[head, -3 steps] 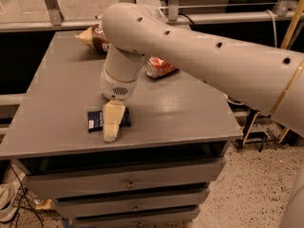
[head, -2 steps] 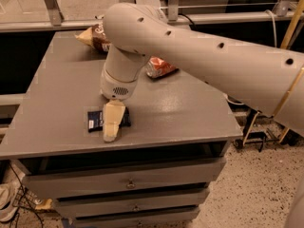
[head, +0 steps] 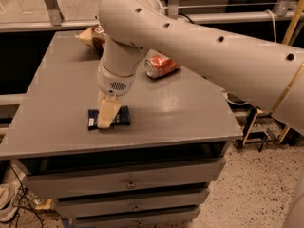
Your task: Pick rxbar blueberry
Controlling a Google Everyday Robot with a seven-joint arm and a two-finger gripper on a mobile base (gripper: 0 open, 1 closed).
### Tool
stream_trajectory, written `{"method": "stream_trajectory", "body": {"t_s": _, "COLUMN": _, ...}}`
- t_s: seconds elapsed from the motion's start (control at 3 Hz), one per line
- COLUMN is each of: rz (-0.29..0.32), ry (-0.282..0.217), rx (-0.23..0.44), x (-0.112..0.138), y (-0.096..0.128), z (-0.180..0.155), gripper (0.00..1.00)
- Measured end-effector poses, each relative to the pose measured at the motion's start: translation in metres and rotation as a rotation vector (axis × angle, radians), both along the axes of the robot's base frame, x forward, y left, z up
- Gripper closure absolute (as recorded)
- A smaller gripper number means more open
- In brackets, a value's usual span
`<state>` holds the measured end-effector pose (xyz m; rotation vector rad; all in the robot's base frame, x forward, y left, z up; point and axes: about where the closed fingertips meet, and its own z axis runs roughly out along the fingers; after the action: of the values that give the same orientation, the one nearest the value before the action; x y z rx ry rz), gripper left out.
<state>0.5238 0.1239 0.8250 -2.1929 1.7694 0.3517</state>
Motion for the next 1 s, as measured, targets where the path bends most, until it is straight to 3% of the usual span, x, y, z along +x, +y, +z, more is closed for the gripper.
{"method": "stream_trajectory", "body": {"t_s": 0.33, "rz": 0.000, "ry": 0.000, "rx": 0.000, "x": 0.000, "y": 0.000, "z": 0.004, "gripper": 1.00}}
{"method": "stream_trajectory", "body": {"t_s": 0.67, "rz": 0.032, "ry": -0.125, "rx": 0.019, "x": 0.002, "y": -0.008, "z": 0.055, "gripper": 1.00}}
{"method": "stream_trajectory", "body": {"t_s": 1.0, "rz": 0.077, "ry": -0.282, "rx": 0.035, "x": 0.006, "y": -0.016, "z": 0.122, "gripper": 1.00}}
